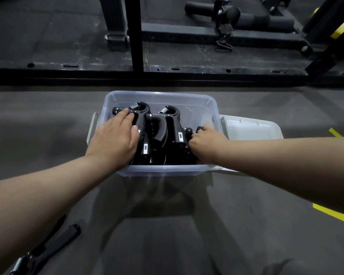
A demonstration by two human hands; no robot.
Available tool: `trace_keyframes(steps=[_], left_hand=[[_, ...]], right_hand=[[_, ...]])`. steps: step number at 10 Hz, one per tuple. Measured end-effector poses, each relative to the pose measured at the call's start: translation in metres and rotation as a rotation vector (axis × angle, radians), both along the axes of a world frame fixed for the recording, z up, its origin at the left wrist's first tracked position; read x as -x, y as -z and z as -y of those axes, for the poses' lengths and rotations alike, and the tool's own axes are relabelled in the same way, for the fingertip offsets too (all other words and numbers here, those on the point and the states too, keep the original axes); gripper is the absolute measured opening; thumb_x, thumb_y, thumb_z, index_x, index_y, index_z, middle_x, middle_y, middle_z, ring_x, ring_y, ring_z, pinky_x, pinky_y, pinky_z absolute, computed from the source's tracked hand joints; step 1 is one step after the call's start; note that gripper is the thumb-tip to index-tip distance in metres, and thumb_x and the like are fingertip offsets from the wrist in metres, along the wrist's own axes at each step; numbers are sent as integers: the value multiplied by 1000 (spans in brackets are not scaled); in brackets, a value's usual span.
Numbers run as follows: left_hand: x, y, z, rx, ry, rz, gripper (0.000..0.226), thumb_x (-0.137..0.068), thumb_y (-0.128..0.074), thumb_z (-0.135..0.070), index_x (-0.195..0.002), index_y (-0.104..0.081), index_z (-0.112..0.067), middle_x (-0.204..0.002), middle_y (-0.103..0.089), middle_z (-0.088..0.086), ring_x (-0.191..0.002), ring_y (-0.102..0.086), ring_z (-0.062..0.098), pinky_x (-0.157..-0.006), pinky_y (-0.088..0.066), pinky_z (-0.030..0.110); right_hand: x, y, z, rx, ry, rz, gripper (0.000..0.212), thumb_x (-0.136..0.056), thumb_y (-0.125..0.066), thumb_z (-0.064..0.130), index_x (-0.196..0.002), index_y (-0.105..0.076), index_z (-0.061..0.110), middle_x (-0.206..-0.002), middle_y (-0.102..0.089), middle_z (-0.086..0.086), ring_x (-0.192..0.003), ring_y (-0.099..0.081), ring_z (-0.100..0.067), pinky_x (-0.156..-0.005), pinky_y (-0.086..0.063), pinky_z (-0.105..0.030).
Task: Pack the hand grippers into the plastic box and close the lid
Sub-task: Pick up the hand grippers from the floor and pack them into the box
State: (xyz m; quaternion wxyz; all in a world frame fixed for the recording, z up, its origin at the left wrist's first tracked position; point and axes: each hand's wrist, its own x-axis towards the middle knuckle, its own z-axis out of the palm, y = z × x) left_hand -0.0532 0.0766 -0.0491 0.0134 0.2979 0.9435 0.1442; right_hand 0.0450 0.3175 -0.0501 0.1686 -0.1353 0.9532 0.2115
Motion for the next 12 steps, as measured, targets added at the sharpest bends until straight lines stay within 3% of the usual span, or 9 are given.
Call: trace_keyframes(steps=[1, 2, 3, 4, 5, 7, 8, 9, 12], left_hand=[[-1, 0, 0, 1, 3, -4, 53, -98, -29, -36, -142, -43, -10, -152, -37, 8, -140, -33, 22, -113, -28, 43], [-1, -1, 0, 8, -2, -3, 50, -99, -32, -34, -142, -42, -10, -153, -36, 7, -141, -32, 21, -113, -28, 42], [-1, -2, 0, 6, -2, 0, 50, -99, -32, -34, -142, -42, -10, -153, -36, 7, -140, -32, 21, -113, -28, 41], [-2, -3, -1, 7, -4, 3, 50, -99, -32, -34, -142, -42, -10, -153, -35, 7, -141, -32, 21, -113, -27, 41], [-3, -4, -1, 6, -6, 0, 50, -99, -32, -33, -143, -41, -10, -153, -35, 6, -141, -31, 21, -113, -26, 40], [-4, -5, -1, 3, -8, 6, 51, -99, -31, -34, -143, -40, -11, -154, -34, 6, -141, -30, 20, -114, -25, 40], [-5, -6, -1, 5, -9, 9, 50, -99, -31, -34, -143, -40, -11, -154, -34, 6, -141, -30, 20, -113, -25, 40], [-5, -5, -1, 3, -11, 9, 51, -99, -31, -34, -144, -40, -11, -154, -34, 5, -141, -30, 20, -114, -25, 40], [-4, -5, -1, 6, -10, 13, 51, -99, -31, -35, -144, -40, -12, -154, -33, 6, -141, -30, 21, -114, -25, 40]], right_hand=[[1, 1, -1, 60, 36, 15, 7, -85, -54, 27, -78, -55, 24, -96, -70, -3, -91, -64, -26, -83, -34, -33], [2, 2, -1, 84, 16, 14, 19, -86, -53, 29, -71, -44, 23, -91, -70, -2, -84, -63, -26, -86, -36, -33], [1, 3, -1, 40, -29, -28, 17, -87, -53, 28, -72, -46, 24, -92, -69, -2, -86, -63, -25, -82, -32, -32], [0, 5, -2, -6, -31, -44, 15, -89, -53, 29, -87, -65, 21, -99, -69, -2, -93, -64, -25, -76, -25, -32], [0, 7, -3, 0, -7, -43, 20, -90, -53, 32, -93, -68, 19, -100, -69, -3, -93, -64, -25, -75, -24, -32], [0, 8, -1, -16, 24, -28, 25, -94, -44, 33, -109, -55, 17, -105, -67, -5, -97, -64, -25, -79, -31, -34], [1, 4, 0, 25, 45, 5, 14, -91, -47, 30, -89, -58, 21, -98, -69, -3, -91, -65, -25, -82, -33, -34], [2, 0, 0, 81, 18, 33, 31, -86, -52, 29, -61, -37, 18, -81, -65, -4, -71, -55, -26, -82, -34, -34], [11, -2, 2, -62, -7, 255, 17, -89, -53, 26, -73, -49, 22, -79, -57, 5, -94, -62, -23, -91, -30, -36]])
